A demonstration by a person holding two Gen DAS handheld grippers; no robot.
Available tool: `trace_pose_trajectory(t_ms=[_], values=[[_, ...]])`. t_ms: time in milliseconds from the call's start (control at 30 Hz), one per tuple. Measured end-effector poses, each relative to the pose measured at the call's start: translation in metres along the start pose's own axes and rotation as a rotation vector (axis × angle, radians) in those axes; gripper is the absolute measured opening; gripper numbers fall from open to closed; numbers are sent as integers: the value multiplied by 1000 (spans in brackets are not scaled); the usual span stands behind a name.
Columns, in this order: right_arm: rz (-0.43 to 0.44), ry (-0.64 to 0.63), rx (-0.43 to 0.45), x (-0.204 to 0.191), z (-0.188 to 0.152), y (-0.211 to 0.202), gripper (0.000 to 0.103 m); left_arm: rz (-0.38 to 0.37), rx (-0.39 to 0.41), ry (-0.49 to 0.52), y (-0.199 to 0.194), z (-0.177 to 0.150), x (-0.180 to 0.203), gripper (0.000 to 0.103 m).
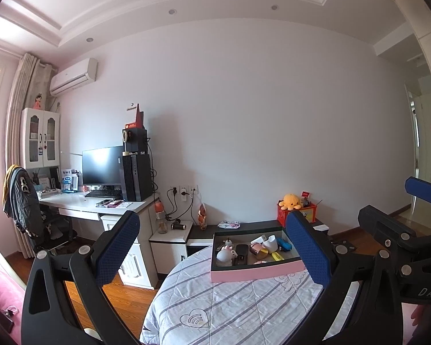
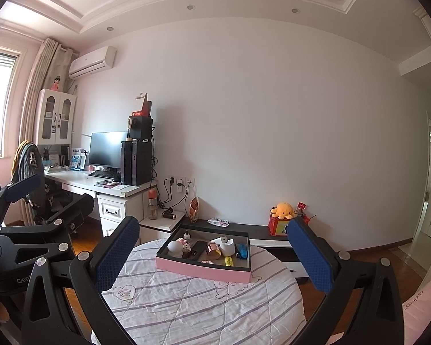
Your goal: Organize rigid objects
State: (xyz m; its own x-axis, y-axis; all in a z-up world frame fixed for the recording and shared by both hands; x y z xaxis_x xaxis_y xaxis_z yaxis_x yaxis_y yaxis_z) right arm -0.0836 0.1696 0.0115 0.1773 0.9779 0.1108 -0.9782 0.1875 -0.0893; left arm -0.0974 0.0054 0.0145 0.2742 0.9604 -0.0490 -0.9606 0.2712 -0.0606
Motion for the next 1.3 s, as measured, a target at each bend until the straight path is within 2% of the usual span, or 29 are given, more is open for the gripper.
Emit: trace_pose_trajectory(t_ms=[1300], values=[[0,-3,-7,-1,-3,3,103,-7,1,-3,5,-3,4,103]])
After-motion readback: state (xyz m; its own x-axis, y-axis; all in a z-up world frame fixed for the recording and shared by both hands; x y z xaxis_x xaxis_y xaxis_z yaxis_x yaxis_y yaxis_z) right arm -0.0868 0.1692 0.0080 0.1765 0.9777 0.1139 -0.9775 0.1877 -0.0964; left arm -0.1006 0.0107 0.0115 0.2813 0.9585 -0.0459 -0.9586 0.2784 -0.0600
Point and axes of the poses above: each gripper's, at about its wrist camera, not at the fingertips, and y roughly the way its jaws point, x to its right, z to its top, the point moved 6 cm from there along y, roughly the way its jaws point, and after that the axes turned 15 degrees about -z, right-handed, at the moved point
